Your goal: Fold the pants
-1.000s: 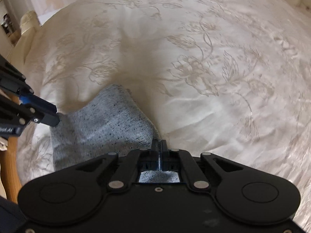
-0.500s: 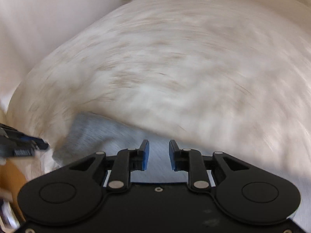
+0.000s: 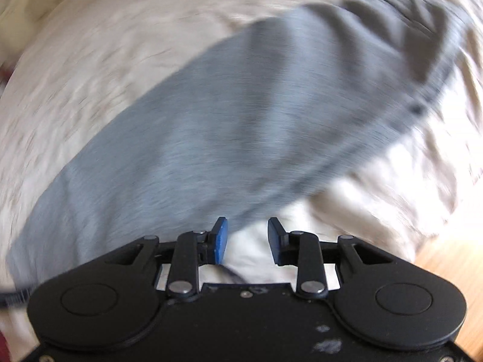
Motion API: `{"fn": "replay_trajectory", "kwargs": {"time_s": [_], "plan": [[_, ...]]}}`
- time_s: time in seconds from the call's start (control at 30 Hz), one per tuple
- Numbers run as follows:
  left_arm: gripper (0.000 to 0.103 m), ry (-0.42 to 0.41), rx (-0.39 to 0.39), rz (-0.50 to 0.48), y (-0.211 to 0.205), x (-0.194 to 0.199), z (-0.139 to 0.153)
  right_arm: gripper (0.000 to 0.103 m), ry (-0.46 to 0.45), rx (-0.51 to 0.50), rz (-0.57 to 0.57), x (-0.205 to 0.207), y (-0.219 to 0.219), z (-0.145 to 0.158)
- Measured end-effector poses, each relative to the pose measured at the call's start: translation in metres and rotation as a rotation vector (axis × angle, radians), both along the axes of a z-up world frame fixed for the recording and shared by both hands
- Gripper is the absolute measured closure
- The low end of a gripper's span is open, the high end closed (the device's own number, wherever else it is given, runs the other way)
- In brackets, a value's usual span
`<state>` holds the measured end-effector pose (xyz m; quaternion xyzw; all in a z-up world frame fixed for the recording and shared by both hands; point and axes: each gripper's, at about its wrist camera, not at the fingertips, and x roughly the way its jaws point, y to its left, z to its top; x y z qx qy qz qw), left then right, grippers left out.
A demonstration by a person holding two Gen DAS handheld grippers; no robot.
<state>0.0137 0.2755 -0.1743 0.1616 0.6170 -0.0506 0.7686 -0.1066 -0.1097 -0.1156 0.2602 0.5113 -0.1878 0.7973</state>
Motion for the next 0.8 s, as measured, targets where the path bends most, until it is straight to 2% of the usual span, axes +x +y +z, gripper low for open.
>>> {"fn": "replay_trajectory", "kwargs": {"time_s": [0.23,0.33,0.43,0.5,0.6,0.67,0.73,0.8], "plan": [[0.086,0.009,0.001,0.029,-0.002,-0.002,0.008,0.065,-0.067,0.01,-0.125,0.004,-0.032,-0.003],[0.086,0.008,0.001,0.037,0.001,0.002,0.008,0.064,-0.054,0.023,-0.152,0.02,-0.037,-0.009],[0.086,0.003,-0.002,0.043,0.002,0.001,0.007,0.064,-0.002,0.051,-0.173,0.037,-0.046,-0.021],[0.086,0.003,-0.008,0.046,0.003,0.001,0.007,0.097,0.016,0.063,-0.141,0.046,-0.046,-0.022],[0.086,-0.015,-0.012,0.056,0.005,0.0,0.015,0.1,-0.017,-0.037,-0.054,0.048,-0.036,0.0],[0.086,-0.057,-0.04,0.077,0.007,-0.002,0.029,0.1,-0.029,-0.068,-0.047,0.042,-0.036,0.01],[0.086,-0.074,-0.08,0.089,0.008,-0.003,0.037,0.1,0.015,-0.066,-0.027,0.041,-0.036,0.004],[0.086,-0.071,-0.07,0.084,0.005,-0.002,0.033,0.1,0.049,-0.072,0.0,0.046,-0.033,-0.009]]}}
